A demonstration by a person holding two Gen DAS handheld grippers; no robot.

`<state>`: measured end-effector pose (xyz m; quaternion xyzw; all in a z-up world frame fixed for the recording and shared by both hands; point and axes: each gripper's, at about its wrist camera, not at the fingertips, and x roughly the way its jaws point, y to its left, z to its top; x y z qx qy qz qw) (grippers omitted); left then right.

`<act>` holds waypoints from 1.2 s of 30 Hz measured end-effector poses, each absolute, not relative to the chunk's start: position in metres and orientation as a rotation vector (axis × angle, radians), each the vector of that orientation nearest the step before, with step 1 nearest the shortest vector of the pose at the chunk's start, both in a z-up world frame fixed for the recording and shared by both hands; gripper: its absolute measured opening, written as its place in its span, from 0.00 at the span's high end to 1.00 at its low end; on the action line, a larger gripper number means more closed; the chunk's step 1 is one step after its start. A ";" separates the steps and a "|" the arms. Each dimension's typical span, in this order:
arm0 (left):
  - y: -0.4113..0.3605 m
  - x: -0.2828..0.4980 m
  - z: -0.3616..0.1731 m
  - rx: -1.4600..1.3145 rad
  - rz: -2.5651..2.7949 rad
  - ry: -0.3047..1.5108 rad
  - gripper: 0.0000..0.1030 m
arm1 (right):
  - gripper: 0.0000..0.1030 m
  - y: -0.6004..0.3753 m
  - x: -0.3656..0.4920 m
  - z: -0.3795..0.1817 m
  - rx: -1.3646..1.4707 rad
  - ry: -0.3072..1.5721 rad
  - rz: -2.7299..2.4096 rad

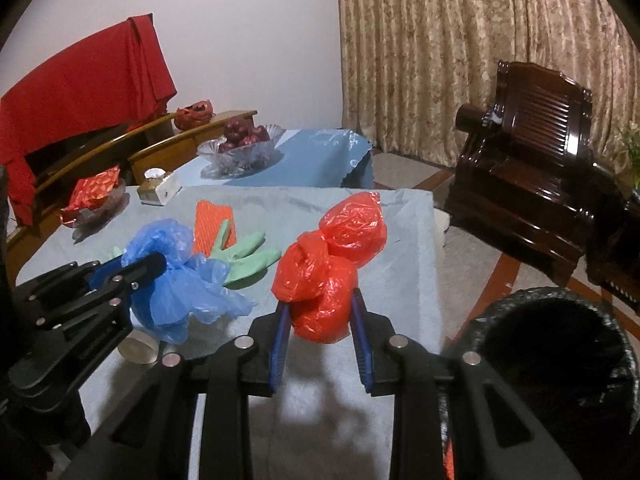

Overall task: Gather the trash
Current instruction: 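Grasp the blue plastic bag with the left gripper, then move both bags over the bin and open both grippers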

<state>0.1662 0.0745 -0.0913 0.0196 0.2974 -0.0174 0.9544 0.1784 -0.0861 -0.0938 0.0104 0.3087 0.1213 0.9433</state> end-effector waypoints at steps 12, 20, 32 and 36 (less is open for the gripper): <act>0.037 0.136 -0.063 0.029 -0.093 0.568 0.83 | 0.72 -0.133 0.138 -0.067 0.047 0.587 0.166; -0.009 0.123 -0.057 0.047 -0.185 0.559 0.83 | 0.72 -0.188 0.110 -0.069 0.063 0.604 0.064; -0.100 0.120 -0.075 0.088 -0.368 0.593 0.83 | 0.72 -0.267 0.080 -0.091 0.070 0.654 -0.099; -0.123 0.125 -0.084 0.103 -0.415 0.604 0.83 | 0.72 -0.289 0.077 -0.102 0.093 0.676 -0.139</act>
